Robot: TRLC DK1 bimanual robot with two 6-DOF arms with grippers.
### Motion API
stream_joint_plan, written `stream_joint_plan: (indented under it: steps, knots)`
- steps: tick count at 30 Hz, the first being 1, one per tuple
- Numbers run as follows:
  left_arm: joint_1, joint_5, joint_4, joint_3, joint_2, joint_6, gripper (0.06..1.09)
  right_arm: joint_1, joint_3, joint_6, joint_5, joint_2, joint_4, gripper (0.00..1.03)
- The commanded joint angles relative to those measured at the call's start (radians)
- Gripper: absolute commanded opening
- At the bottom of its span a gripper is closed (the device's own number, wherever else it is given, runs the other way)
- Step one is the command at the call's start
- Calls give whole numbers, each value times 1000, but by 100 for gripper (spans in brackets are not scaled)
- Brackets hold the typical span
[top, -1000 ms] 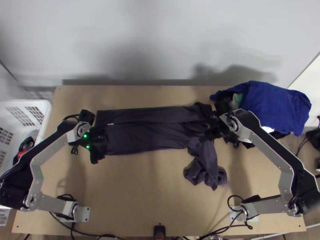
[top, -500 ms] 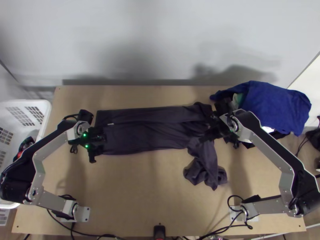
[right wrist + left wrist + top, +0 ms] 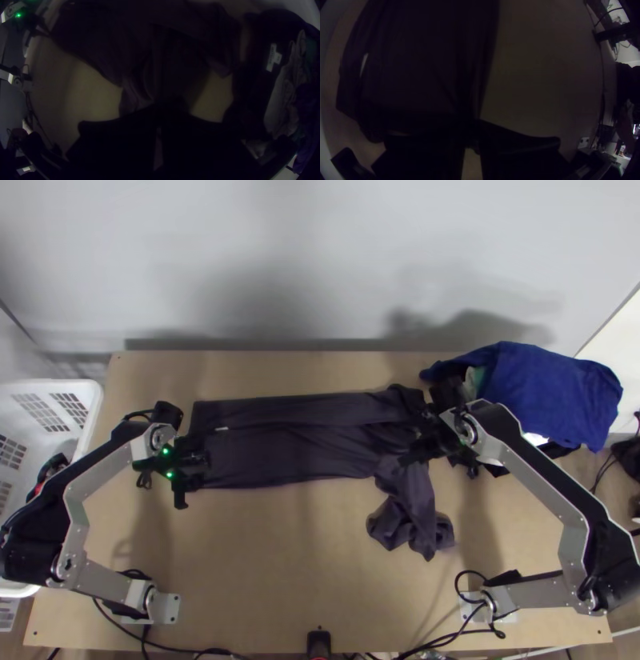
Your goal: Fold the t-shirt
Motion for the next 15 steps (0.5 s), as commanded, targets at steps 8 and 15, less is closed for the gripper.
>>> stream_joint_plan:
  steps: [8,15]
  knots:
    - [66,151,-205,84,-162,-38,26,43,-64,3,-6,-76,-11,3]
    - [67,164,-194,56,-163,-55,36,46,-66,1,-12,-76,-5,3]
